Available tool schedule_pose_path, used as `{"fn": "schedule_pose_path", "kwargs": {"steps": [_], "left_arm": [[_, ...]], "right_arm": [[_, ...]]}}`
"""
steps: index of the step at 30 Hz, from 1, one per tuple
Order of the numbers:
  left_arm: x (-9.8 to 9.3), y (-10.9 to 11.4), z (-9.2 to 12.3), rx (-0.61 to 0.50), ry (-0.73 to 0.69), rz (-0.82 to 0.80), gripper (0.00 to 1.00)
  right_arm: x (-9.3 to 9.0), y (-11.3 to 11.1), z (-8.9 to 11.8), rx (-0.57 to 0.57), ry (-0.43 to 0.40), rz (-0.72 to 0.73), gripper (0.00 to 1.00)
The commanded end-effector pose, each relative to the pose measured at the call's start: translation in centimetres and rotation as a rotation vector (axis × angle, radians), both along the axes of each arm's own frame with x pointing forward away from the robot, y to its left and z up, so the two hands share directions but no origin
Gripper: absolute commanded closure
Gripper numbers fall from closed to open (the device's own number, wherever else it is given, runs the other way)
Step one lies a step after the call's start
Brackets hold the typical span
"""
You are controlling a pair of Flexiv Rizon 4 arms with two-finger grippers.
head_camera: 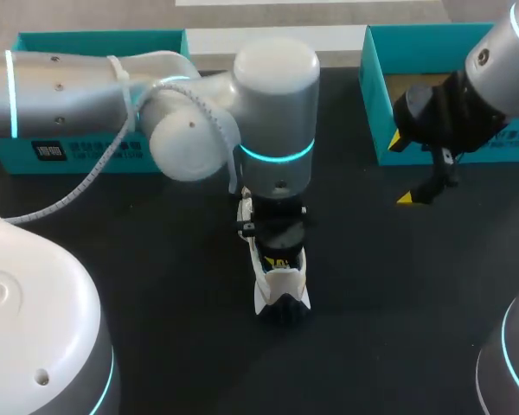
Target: Take the shoe out of the shoebox, open the shoe tongue, remove and reinsert the insole, then place the shoe into the shoebox
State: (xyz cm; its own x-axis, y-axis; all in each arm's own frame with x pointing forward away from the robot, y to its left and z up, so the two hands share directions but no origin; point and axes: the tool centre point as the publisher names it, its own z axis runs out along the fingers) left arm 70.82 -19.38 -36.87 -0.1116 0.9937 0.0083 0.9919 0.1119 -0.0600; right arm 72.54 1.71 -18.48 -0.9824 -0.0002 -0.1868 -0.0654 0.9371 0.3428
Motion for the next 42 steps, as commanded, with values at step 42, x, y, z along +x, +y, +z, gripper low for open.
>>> {"fn": "schedule_pose_path", "kwargs": {"steps": [42], "left_arm": [[-1.0, -0.5, 0.5, -0.079, -0.004, -0.035, 1.0]], "right_arm": [[0.1, 0.1, -0.1, -0.002, 0.0, -0.001, 0.0]]}}
